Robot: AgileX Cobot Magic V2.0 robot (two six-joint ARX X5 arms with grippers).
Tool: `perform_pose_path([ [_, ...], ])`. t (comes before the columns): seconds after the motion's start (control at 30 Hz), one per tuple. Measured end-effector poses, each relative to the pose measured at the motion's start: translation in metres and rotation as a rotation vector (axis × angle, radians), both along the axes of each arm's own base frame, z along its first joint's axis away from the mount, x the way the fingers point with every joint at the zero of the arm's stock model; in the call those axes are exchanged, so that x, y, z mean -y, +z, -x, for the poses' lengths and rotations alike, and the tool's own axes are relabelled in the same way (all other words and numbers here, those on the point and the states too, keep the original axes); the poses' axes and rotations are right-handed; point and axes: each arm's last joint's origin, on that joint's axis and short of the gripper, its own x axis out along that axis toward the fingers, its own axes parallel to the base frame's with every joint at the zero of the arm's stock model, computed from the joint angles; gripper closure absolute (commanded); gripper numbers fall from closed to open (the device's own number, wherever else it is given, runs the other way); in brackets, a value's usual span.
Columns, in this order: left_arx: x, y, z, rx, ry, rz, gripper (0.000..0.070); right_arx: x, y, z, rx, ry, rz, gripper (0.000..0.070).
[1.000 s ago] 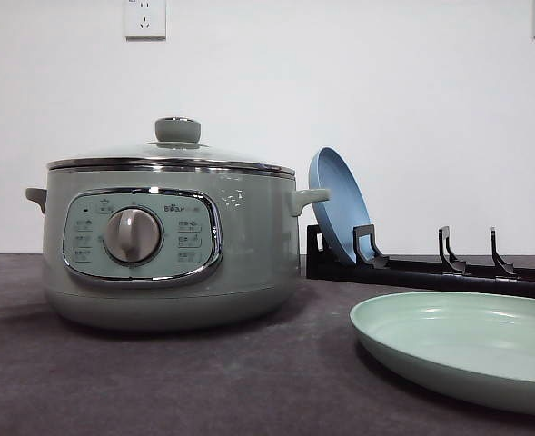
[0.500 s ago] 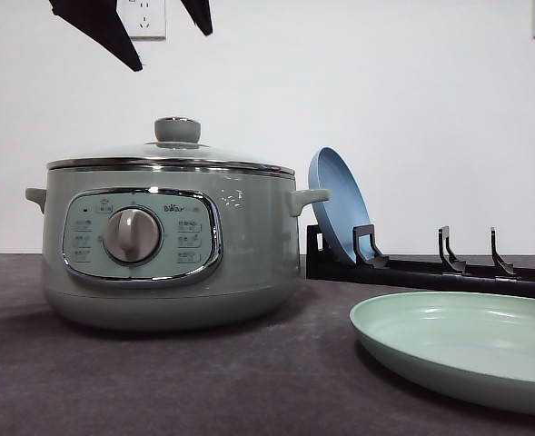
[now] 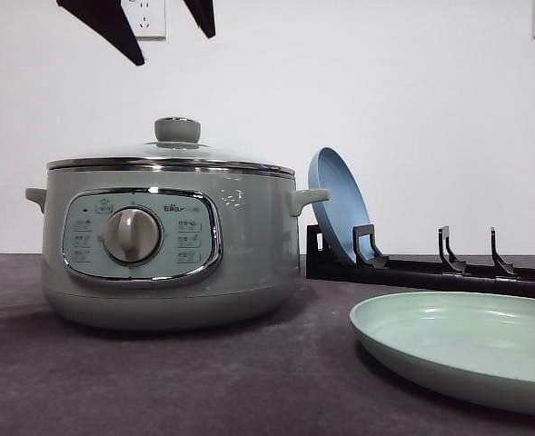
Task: Transfer potato from steamer to green plate
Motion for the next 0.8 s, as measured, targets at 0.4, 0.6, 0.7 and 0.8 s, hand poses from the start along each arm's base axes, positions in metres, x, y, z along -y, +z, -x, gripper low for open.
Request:
perform_pose_path([
  [0.4, 0.013, 0.008, -0.025, -0.026, 0.018, -0.040, 0.0000, 0.000, 0.000, 0.000, 0.000, 0.000, 0.000, 0.0126],
  [0.6, 0.025, -0.014, -0.050, -0.118, 0.053, -0.131, 0.0000, 0.000, 0.000, 0.000, 0.001, 0.001, 0.001, 0.0126],
  [0.7, 0.026, -0.025, -0.060, -0.145, 0.074, -0.141, 0.0000, 0.000, 0.000, 0.000, 0.001, 0.001, 0.001, 0.0126],
  [0.8, 0.024, -0.032, -0.067, -0.168, 0.091, -0.149, 0.0000, 0.000, 0.000, 0.000, 0.001, 0.001, 0.001, 0.0126],
])
